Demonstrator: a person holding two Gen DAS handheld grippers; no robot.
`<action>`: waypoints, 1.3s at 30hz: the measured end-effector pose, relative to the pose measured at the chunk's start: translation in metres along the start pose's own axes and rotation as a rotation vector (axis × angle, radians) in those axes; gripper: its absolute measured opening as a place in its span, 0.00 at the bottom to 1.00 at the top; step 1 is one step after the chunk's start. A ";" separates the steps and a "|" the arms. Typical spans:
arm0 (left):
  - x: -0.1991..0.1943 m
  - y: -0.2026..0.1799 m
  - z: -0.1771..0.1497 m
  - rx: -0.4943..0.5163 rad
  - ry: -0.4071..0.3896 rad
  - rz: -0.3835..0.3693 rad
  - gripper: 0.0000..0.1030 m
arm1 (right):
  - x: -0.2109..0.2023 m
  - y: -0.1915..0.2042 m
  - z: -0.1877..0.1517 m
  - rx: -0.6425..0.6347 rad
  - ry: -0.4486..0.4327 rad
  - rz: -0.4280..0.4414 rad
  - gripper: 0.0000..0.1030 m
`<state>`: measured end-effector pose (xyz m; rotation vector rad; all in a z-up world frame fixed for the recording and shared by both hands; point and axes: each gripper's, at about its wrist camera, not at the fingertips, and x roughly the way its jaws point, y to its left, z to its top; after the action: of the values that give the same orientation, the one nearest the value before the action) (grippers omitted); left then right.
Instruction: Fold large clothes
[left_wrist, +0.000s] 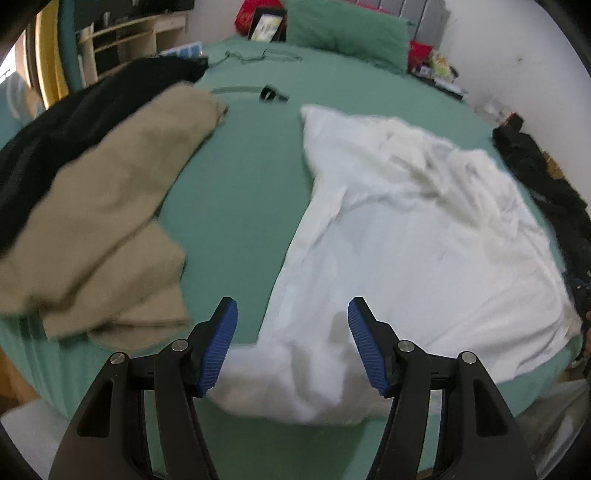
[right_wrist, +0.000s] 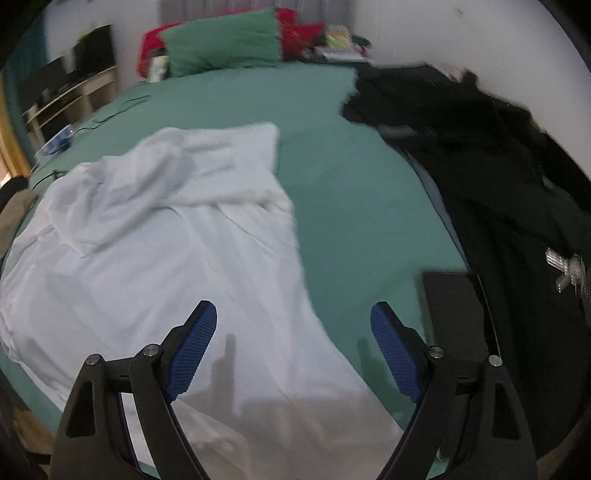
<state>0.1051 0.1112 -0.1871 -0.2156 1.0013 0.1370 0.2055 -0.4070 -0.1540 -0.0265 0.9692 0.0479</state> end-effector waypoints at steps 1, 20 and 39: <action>0.002 0.001 -0.006 -0.015 0.019 0.003 0.64 | 0.000 -0.004 -0.002 0.012 0.010 0.004 0.83; 0.002 -0.015 -0.042 0.116 0.064 0.112 0.63 | 0.001 -0.013 -0.063 0.074 0.148 0.064 0.28; -0.096 0.028 -0.027 -0.002 -0.046 -0.055 0.05 | -0.083 -0.031 -0.072 0.322 -0.071 0.278 0.03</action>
<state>0.0262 0.1301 -0.1236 -0.2407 0.9491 0.0924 0.1007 -0.4432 -0.1261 0.4037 0.8944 0.1471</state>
